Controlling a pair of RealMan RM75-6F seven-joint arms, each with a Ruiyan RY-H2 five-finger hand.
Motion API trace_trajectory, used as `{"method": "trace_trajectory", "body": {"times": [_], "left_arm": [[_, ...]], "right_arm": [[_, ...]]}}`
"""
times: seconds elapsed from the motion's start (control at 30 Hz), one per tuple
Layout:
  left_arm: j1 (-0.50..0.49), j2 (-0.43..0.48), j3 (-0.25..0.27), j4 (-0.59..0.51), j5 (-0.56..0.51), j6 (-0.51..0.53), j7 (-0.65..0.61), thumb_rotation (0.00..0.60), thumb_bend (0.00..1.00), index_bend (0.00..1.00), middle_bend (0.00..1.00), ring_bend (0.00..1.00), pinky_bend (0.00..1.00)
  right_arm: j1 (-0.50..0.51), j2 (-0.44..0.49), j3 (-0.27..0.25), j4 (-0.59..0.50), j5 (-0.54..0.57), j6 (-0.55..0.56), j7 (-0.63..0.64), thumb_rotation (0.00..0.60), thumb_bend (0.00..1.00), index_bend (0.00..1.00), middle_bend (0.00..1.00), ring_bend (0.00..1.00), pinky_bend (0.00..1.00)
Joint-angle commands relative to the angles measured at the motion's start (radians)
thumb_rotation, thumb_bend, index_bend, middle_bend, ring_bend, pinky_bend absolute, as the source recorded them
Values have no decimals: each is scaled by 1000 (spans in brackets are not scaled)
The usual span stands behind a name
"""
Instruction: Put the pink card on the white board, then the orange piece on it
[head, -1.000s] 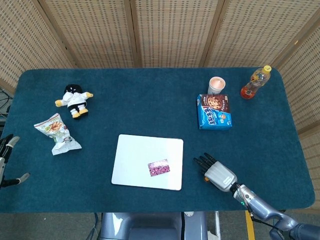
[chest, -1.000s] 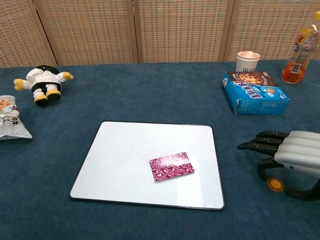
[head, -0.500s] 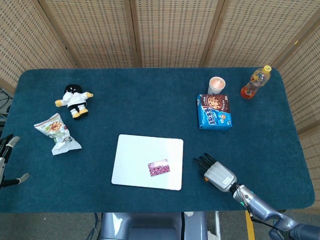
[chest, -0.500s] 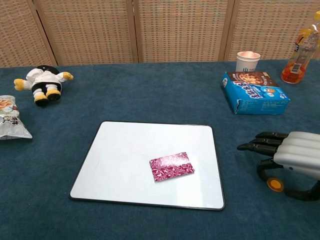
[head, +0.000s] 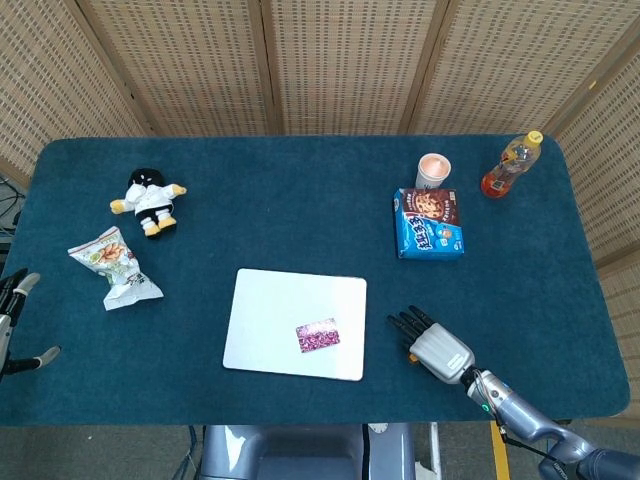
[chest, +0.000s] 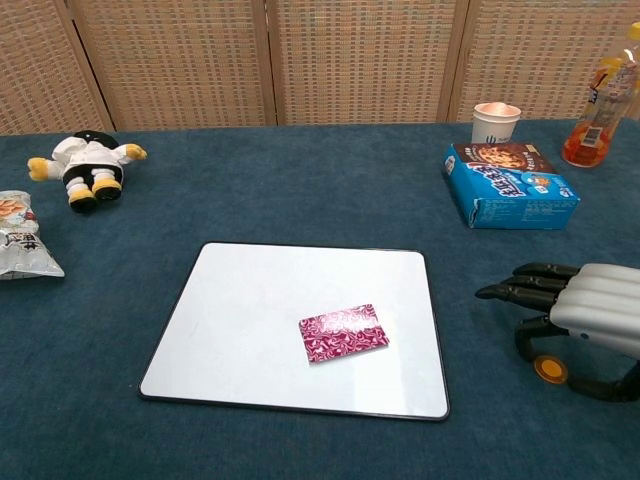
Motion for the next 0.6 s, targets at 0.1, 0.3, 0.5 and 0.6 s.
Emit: {"method": "trace_trajectory", "body": {"times": [0.1,0.3,0.5,0.6], "left_arm": [[-1,0,0,1,-1,-1,-1,600,0,0,0,0,0],[0,1,-1,1,-2,-1,-3,600,0,0,0,0,0],[0,1,0,1,0,-1,-3,600,0,0,0,0,0],[-1,2,0,0,0,-1,-3,600,0,0,0,0,0]], "right_arm": [[-1,1,5,-3,0,6,11,600,388,619,9,0,8],[-1,3,7,-6,-2,10,10,600,388,626,11,0,8],[-3,6,8,-10,-6,17,13,600,388,627,12,0,7],[-3,7,8,-9,-7,16,11,600,388,627,12,0,7]]}}
